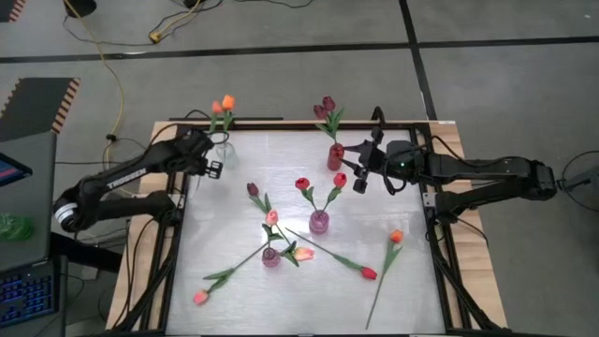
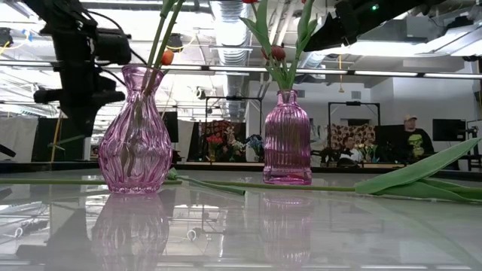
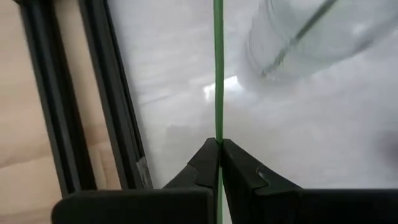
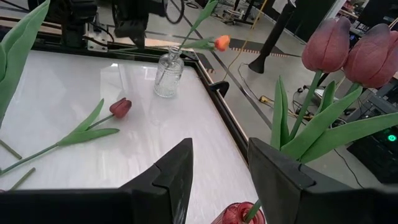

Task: Sort flowers into vase by color
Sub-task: Put the top orange flower into the clear vase

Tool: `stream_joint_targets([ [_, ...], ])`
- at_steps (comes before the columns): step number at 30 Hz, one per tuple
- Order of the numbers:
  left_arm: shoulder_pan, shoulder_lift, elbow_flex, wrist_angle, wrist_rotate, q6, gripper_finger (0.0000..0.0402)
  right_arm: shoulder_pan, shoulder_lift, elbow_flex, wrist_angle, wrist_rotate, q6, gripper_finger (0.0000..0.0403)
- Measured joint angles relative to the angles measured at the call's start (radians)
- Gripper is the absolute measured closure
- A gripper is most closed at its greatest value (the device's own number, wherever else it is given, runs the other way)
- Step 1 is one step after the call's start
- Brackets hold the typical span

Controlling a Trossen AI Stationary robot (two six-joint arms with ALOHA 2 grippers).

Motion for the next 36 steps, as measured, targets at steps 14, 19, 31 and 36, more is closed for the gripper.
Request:
stream_joint_targets([
  [14, 0.014, -0.246, 0.001, 0.232, -0.06, -0.017, 0.0401, 0.0, 0.0, 0.0, 0.0, 0.0, 0.0, 0.0223],
  [19, 0.014, -0.284, 0.002, 0.432, -0.056, 0.027, 0.0401, 0.0, 0.0, 0.0, 0.0, 0.0, 0.0, 0.0223],
  [31, 0.013, -0.248, 0.002, 0.675, -0.044, 0.117, 0.0401, 0.0, 0.0, 0.0, 0.0, 0.0, 0.0, 0.0223],
  [36, 0.013, -0.212, -0.049, 0.751, -0.054, 0.141, 0.0401, 0.0, 0.0, 0.0, 0.0, 0.0, 0.001, 0.0223],
])
